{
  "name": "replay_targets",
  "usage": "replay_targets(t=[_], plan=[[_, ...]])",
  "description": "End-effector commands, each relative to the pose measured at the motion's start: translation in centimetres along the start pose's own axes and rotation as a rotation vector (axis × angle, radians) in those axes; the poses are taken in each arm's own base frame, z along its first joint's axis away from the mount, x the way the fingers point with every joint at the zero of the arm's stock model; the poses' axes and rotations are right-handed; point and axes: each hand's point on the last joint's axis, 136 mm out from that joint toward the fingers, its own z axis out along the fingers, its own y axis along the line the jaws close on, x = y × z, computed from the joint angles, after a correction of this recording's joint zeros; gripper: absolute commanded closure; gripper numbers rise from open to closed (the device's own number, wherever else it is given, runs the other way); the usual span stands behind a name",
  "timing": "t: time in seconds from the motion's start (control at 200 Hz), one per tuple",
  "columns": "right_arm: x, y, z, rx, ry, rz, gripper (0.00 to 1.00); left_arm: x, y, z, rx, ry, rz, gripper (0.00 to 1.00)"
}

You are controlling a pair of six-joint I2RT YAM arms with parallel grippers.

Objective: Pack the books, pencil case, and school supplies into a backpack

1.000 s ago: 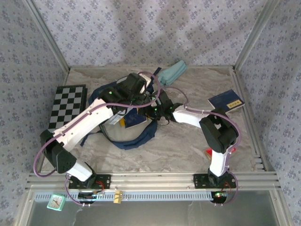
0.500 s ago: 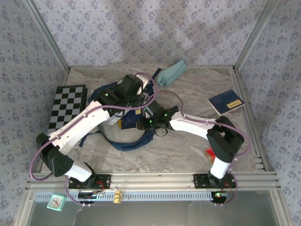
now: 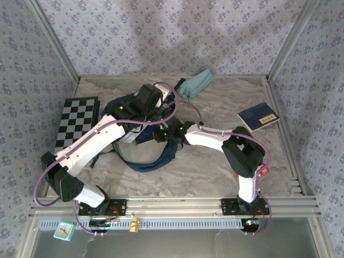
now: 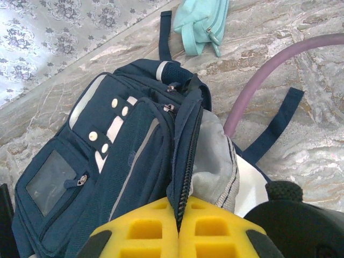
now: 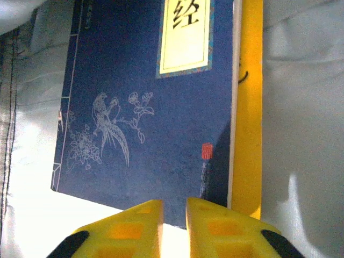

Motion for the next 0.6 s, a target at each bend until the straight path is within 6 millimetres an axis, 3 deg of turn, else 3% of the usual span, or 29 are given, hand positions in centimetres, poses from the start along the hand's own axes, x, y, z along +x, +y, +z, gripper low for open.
replay_targets(t=[0.0,0.095,0.195,0.405,0.47,0.535,0.595], plan=[[-0.8,0.9,-1.9,-0.051,-0.057,-0.071,0.75,-3.1,0.8,-2.6,0.002,-0.131,-0.053,1.0],[1.4,0.1,-4.4,-0.062,-0.044,-0.073,0.66,-2.7,0.6,-2.5,0.011,-0.132,-0.06,1.0],[1.9,-1.5,-8.5,-0.001,-0.062,-0.062,0.6,-1.3,-0.1,-1.6,0.038,-0.096,-0.072,1.0],[3.3,-8.9,-15.1,0.163,-0.044,0.13,0.51,2.6,-2.9,0.9,0.125,-0.008,-0.136,1.0],[3.5,-11.7,-16.7,0.223,-0.051,0.188,0.47,3.7,-4.0,1.4,0.147,0.003,-0.167,0.91],[3.2,-14.8,-18.0,0.258,-0.072,0.266,0.38,4.6,-6.0,1.8,0.229,0.019,-0.212,0.82],[2.9,-17.8,-19.0,0.307,-0.097,0.335,0.36,5.2,-7.8,1.8,0.286,0.033,-0.239,0.72]])
